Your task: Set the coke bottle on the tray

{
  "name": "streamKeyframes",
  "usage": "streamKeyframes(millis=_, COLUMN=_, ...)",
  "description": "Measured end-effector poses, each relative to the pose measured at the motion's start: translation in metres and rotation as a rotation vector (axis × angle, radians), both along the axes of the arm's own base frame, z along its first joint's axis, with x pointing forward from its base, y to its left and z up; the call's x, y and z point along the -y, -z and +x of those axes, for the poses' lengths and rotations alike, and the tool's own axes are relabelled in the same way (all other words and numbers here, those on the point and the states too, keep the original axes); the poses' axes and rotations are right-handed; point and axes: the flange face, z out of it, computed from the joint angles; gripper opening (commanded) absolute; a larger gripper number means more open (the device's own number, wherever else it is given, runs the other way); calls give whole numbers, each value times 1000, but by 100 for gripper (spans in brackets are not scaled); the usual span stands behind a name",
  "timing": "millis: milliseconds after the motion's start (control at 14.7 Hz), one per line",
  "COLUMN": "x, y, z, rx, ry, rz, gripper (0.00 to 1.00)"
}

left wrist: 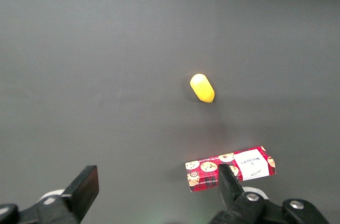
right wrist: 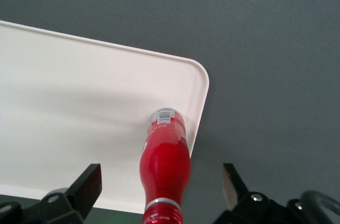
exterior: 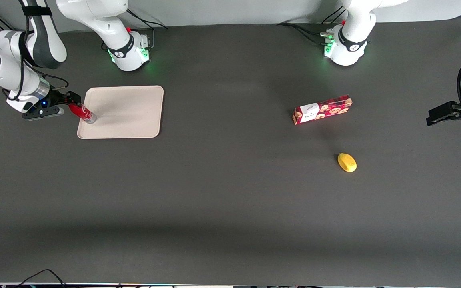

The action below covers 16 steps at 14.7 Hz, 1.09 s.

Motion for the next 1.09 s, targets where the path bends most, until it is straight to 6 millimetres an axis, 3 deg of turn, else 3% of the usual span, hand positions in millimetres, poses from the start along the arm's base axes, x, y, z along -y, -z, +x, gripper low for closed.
streamKeyframes(millis=136, x=4, y=-19, z=11, rx=6, ry=24, rz=9, gripper=100)
streamKeyframes(millis=205, x=6, y=-37, z=22, rx=19, ry=37, rz=16, gripper=100)
streamKeyframes(millis=545, x=-24, y=-179, z=91, rx=127, ry=85, rz=80, gripper=100)
streamKeyframes(millis=682, x=-47, y=-226, z=120, rx=155, ry=128, rz=61, gripper=100)
streamKeyframes(millis=818, x=-81, y=-253, z=147, rx=170, ry=187, rz=35, gripper=100)
streamKeyframes(millis=955, x=-116, y=-268, z=168, rx=194, ry=203, rz=21, gripper=100)
streamKeyframes(millis=1091, x=-134, y=-279, z=179, rx=221, ry=223, rz=17, gripper=100)
